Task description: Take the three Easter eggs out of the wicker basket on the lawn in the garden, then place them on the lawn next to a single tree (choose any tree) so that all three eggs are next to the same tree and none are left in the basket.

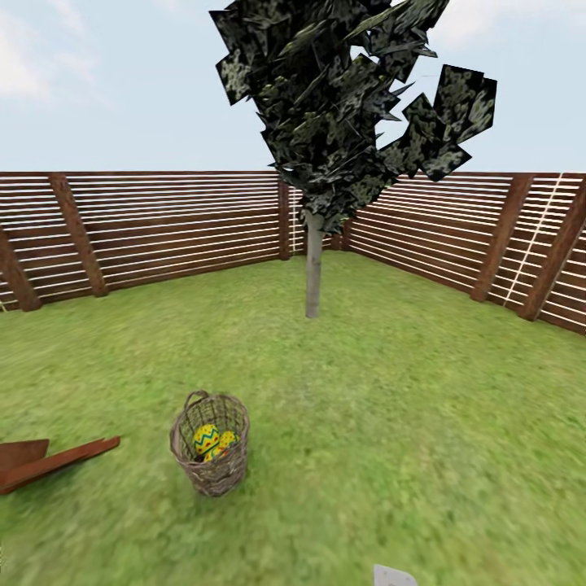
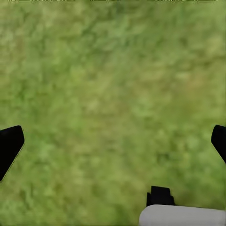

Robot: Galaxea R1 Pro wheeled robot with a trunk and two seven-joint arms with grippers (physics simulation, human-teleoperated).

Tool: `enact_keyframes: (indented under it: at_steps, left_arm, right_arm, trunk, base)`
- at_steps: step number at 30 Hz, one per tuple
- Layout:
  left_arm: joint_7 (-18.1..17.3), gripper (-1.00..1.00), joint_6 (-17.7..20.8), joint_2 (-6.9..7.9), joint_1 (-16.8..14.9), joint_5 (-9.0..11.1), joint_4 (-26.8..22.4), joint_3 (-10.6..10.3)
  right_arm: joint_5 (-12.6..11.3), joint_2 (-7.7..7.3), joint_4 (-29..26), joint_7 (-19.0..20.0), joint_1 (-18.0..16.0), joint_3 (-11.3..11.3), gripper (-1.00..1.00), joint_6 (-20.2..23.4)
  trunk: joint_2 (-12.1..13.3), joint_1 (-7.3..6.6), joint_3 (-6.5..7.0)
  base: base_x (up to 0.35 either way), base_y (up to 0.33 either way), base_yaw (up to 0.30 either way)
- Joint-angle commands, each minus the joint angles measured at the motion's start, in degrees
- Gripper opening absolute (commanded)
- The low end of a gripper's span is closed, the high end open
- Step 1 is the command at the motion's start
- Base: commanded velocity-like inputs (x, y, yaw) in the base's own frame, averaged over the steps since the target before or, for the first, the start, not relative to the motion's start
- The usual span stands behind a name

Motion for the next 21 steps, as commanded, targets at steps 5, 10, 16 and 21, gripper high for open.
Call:
enact_keyframes:
  at_steps: [5, 10, 16, 21]
  left_arm:
    - [0.18, 1.00, -0.17, 0.00, -0.01, -0.06, 0.05, -0.11]
    - [0.18, 1.00, -0.17, 0.00, -0.06, -0.06, 0.05, -0.11]
    - [0.18, 1.00, -0.17, -0.01, -0.05, -0.06, 0.05, -0.11]
    - [0.18, 1.00, -0.17, 0.00, -0.03, -0.06, 0.05, -0.11]
  right_arm:
    - [-0.42, 0.02, -0.07, -0.18, -0.02, -0.01, 1.00, 0.02]
    - [-0.41, 0.02, -0.07, -0.22, -0.02, -0.01, 1.00, 0.22]
    - [-0.42, 0.02, -0.07, -0.25, -0.02, -0.01, 1.00, 0.03]
    - [-0.42, 0.02, -0.07, -0.34, -0.02, -0.04, 1.00, 0.16]
  trunk:
    - [-0.05, 0.01, 0.03]
    - [-0.05, 0.01, 0.06]
    - [-0.05, 0.01, 0.06]
    - [-0.05, 0.01, 0.06]
  base:
    - [0.130, 0.158, -0.136]
    - [0.178, 0.030, -0.046]
    - [0.124, 0.002, -0.004]
    - [0.081, 0.000, 0.000]
